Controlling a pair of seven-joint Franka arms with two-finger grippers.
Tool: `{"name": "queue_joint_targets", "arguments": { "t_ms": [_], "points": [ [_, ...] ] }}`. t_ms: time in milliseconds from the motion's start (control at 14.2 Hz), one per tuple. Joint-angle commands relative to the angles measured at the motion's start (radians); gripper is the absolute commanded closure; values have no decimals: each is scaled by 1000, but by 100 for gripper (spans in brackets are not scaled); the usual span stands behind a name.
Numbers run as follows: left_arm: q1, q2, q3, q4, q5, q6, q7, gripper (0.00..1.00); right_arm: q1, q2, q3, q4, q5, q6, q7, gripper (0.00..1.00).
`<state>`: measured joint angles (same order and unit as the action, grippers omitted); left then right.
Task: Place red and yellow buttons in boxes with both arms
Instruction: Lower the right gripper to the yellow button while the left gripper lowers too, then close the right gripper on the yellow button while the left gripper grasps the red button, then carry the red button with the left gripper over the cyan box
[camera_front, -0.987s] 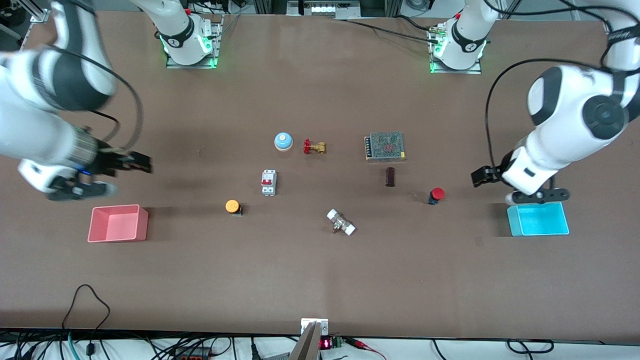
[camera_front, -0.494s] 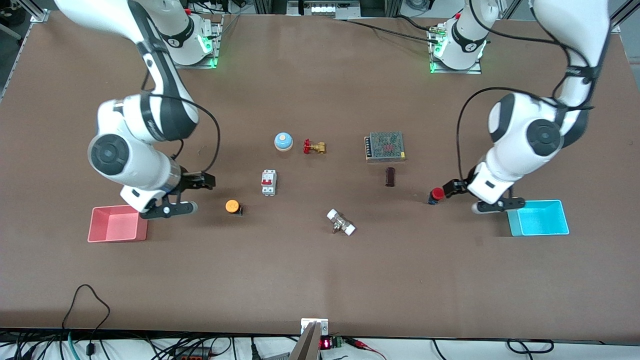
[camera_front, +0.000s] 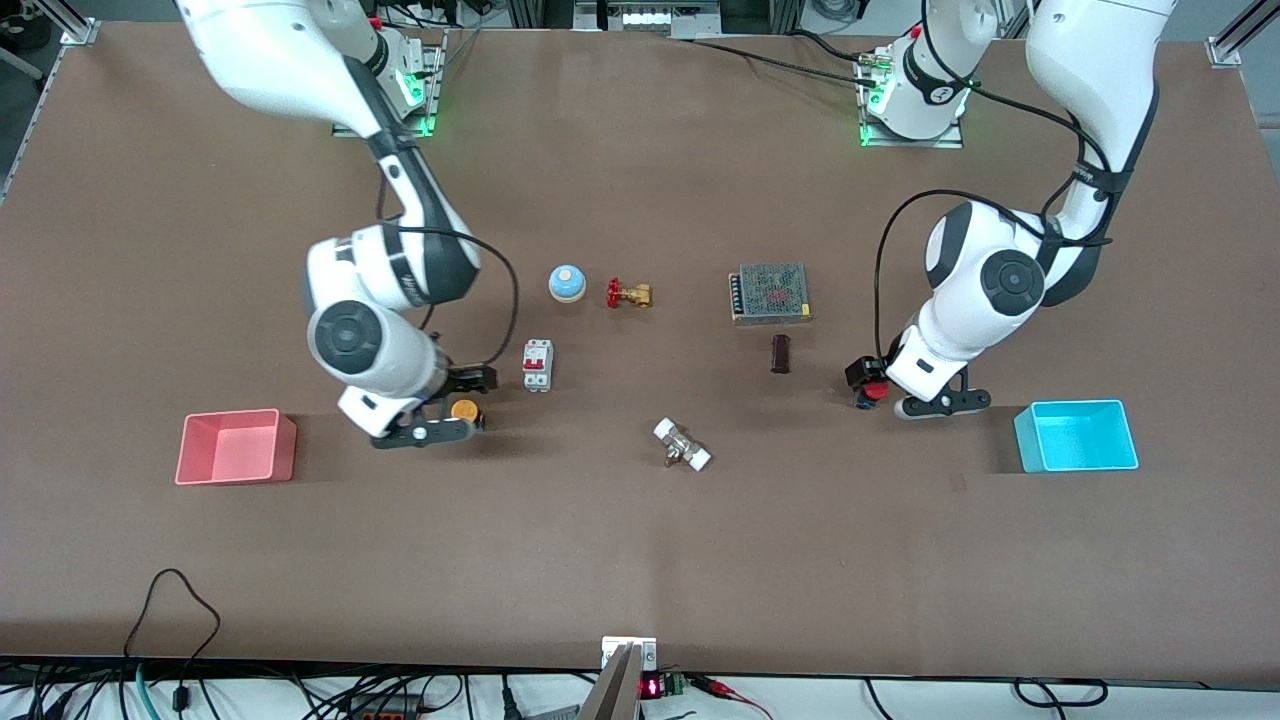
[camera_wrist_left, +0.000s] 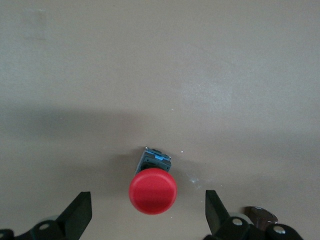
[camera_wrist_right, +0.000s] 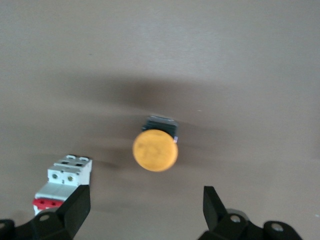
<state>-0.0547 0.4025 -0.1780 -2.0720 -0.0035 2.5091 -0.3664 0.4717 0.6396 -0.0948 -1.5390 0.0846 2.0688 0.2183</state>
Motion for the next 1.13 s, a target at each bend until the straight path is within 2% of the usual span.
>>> {"name": "queue_joint_targets", "arguments": {
  "t_ms": [0, 705, 1058],
  "points": [
    [-4, 2, 2, 0, 0, 8, -8, 9, 1, 55, -11, 57, -2, -7, 16, 0],
    [-4, 6, 3, 13, 0, 8, -39, 74, -19, 109, -14, 57, -2, 40, 27, 0],
    [30, -14, 14, 76, 11, -30, -26, 77, -19, 115, -14, 59, 1, 51, 27, 0]
  ]
}}
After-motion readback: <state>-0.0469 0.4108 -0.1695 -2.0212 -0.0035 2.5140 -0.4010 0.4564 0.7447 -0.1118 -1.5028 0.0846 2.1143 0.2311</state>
